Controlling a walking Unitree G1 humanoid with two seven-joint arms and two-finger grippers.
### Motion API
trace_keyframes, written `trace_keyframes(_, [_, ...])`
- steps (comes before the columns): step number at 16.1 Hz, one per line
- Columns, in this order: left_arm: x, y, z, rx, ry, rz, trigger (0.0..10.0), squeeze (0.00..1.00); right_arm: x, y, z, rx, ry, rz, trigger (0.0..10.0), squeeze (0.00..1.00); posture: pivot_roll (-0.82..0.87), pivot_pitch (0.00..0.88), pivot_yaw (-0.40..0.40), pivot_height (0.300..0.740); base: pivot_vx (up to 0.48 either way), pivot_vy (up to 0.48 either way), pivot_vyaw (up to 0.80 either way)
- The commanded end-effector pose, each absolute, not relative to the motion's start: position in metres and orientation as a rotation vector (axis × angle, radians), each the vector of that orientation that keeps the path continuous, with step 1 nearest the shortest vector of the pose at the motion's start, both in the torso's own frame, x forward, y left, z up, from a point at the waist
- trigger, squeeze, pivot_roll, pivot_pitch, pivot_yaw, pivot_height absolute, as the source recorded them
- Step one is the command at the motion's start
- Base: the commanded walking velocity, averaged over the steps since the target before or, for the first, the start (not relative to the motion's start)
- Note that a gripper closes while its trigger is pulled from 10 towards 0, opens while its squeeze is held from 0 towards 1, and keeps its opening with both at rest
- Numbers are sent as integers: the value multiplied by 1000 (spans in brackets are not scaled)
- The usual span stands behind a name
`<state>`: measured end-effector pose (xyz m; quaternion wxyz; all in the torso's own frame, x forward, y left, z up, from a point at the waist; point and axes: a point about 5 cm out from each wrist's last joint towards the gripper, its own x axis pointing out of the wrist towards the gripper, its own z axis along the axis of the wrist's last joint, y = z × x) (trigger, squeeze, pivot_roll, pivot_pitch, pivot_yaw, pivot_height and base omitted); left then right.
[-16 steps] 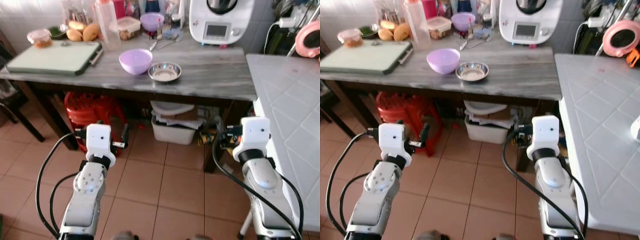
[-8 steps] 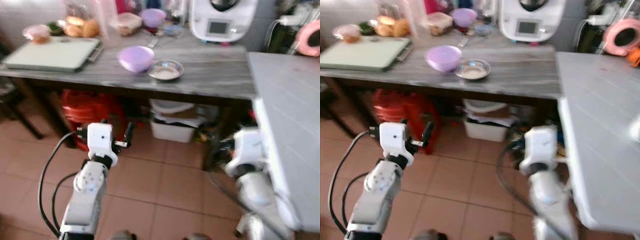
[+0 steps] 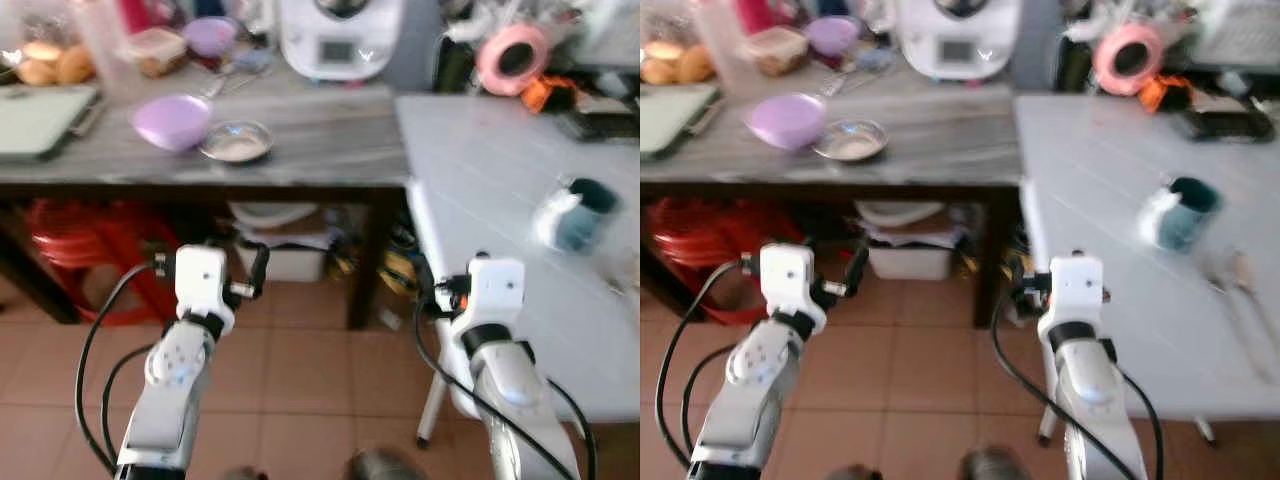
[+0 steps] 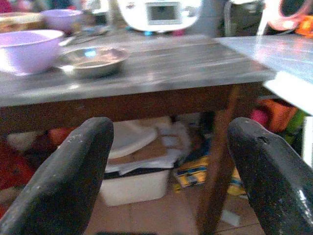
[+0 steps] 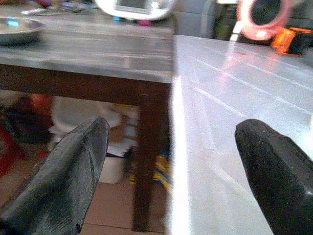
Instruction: Setting the table
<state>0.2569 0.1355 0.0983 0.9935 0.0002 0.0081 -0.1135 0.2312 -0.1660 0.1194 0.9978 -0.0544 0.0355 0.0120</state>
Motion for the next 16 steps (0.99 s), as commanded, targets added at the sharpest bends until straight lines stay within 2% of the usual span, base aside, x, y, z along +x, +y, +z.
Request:
trace_keyframes(1, [257,132,101,-6,7,-237,10000,0,232,-170,124,-117,52,15,10000,0,-84,0,29,740,0,-424,0])
trace_keyframes(9, [260,133,103,1,-3,-236,10000,0,240,-171,128,-125,32,27,10000,0,-83,0,33,740,0,-319,0])
trace_keyframes(12, [259,134,104,2,-7,-236,10000,0,242,-170,128,-120,30,21,10000,0,-80,0,40,740,0,-475,0])
trace_keyframes(16, [257,135,105,1,-6,-232,10000,0,241,-169,125,-113,41,17,10000,0,-71,0,48,740,0,0,0])
